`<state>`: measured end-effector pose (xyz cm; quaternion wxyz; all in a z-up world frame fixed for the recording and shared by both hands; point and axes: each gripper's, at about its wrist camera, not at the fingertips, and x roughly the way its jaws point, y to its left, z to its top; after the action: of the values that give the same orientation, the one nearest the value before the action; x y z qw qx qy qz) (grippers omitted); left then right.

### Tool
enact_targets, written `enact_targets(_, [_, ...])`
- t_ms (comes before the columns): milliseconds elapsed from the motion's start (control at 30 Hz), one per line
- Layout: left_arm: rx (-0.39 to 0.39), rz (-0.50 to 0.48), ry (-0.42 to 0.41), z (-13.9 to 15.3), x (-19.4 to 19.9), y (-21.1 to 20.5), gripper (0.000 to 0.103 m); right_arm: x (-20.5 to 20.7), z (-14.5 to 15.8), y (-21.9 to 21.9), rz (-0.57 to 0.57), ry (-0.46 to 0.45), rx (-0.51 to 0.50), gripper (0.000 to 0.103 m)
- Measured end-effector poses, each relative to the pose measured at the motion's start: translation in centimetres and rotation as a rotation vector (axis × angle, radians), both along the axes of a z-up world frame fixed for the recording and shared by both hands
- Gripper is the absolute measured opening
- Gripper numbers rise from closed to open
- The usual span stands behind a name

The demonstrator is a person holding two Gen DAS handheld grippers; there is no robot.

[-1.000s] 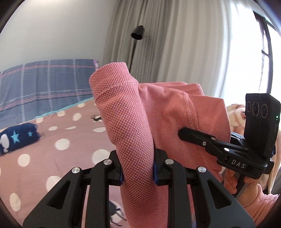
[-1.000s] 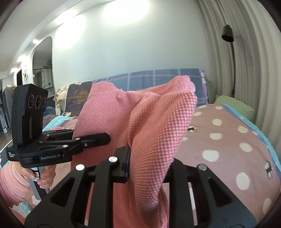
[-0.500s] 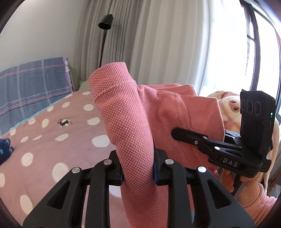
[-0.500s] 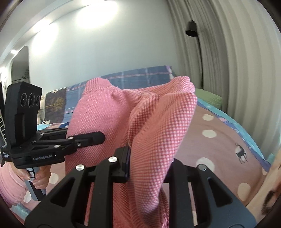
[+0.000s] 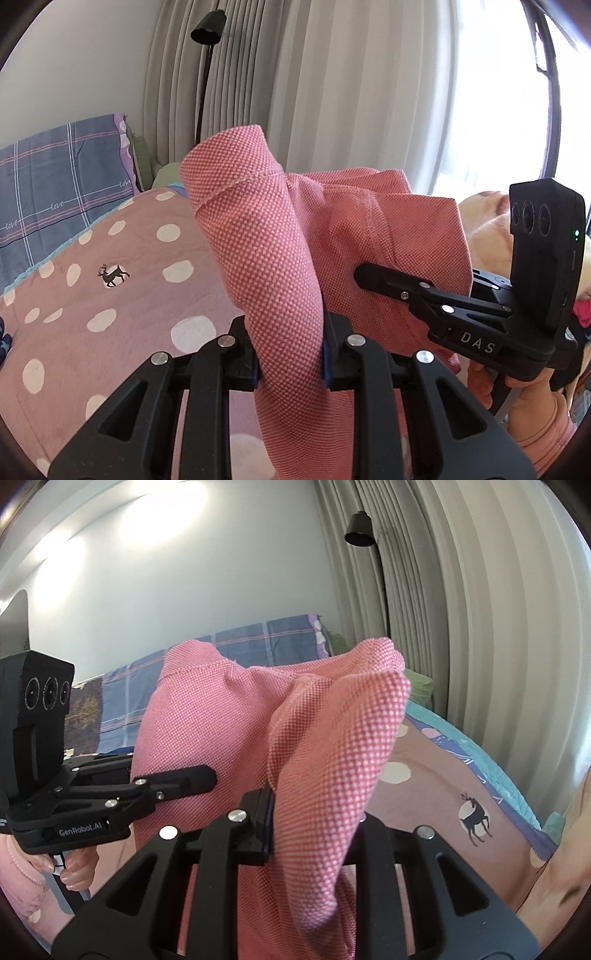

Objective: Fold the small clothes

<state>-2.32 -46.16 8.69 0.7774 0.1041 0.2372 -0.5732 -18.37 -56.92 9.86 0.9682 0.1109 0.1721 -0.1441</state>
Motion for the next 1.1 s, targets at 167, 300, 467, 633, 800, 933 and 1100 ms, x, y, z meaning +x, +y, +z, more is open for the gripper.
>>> enact_targets(167, [0.014, 0.015, 0.015, -1.1, 2.7, -2.4, 0.024, 3.2, -0.8, -3.0, -0.013, 0.038, 0.021, 0.020])
enact_targets(300, [0.026, 0.024, 0.048, -2.3, 5.0, -3.8, 0.024, 5.8, -1.5, -4.6, -0.013, 0.074, 0.034, 0.020])
enact_targets(467, [0.034, 0.016, 0.092, -3.8, 7.3, -5.6, 0.024, 8.6, -2.5, -5.9, -0.008, 0.117, 0.025, 0.020])
enact_targets(633, [0.043, 0.000, 0.147, -5.2, 7.9, -7.1, 0.024, 10.2, -3.5, -7.8, -0.017, 0.157, 0.041, 0.020])
enact_targets(800, [0.057, -0.022, 0.167, -6.8, 8.7, -8.6, 0.024, 10.3, -4.4, -9.1, -0.030, 0.188, 0.033, 0.020])
enact_targets(933, [0.088, 0.012, 0.196, -8.3, 10.7, -9.2, 0.024, 11.9, -5.8, -10.2, -0.024, 0.219, 0.051, 0.020])
enact_targets(1100, [0.134, 0.041, 0.240, -10.6, 13.3, -9.6, 0.025, 15.1, -7.7, -10.6, -0.019, 0.254, 0.044, 0.021])
